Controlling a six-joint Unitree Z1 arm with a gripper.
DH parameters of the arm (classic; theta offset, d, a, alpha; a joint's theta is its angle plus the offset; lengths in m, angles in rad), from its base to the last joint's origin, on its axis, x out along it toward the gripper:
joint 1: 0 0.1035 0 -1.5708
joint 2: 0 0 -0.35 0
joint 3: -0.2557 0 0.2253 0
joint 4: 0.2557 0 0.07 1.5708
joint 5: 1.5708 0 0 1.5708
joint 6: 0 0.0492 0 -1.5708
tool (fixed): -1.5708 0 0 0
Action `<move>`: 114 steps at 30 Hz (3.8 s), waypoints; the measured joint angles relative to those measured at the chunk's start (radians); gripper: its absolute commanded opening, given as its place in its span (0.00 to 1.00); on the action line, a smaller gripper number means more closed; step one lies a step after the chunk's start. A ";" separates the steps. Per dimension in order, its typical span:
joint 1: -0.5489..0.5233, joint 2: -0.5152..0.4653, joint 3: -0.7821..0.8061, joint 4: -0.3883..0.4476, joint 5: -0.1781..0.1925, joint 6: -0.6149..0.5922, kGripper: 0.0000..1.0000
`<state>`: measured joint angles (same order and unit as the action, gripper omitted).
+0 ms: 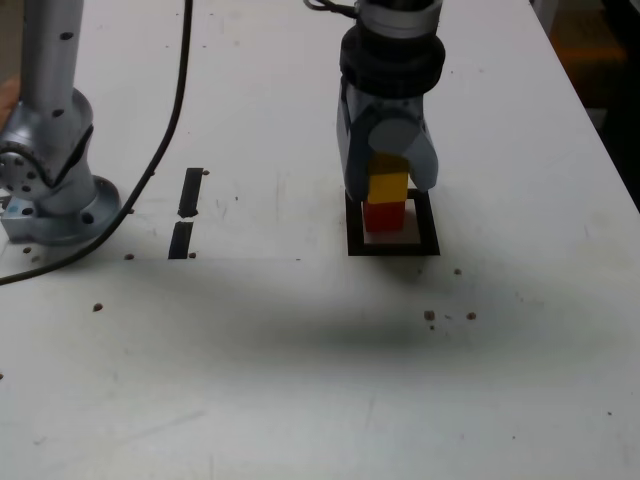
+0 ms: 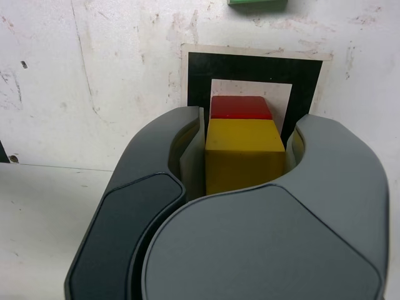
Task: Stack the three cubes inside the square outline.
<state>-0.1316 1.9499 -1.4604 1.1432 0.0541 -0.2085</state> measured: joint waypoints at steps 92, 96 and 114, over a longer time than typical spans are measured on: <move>0.214 -0.060 -0.179 0.179 0.042 0.222 0.21; 0.147 -0.084 -0.251 0.283 0.041 0.183 0.21; -0.100 -0.107 -0.145 0.232 -0.006 -0.068 0.21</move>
<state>-0.2317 1.8431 -1.6054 1.3756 0.0479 -0.2767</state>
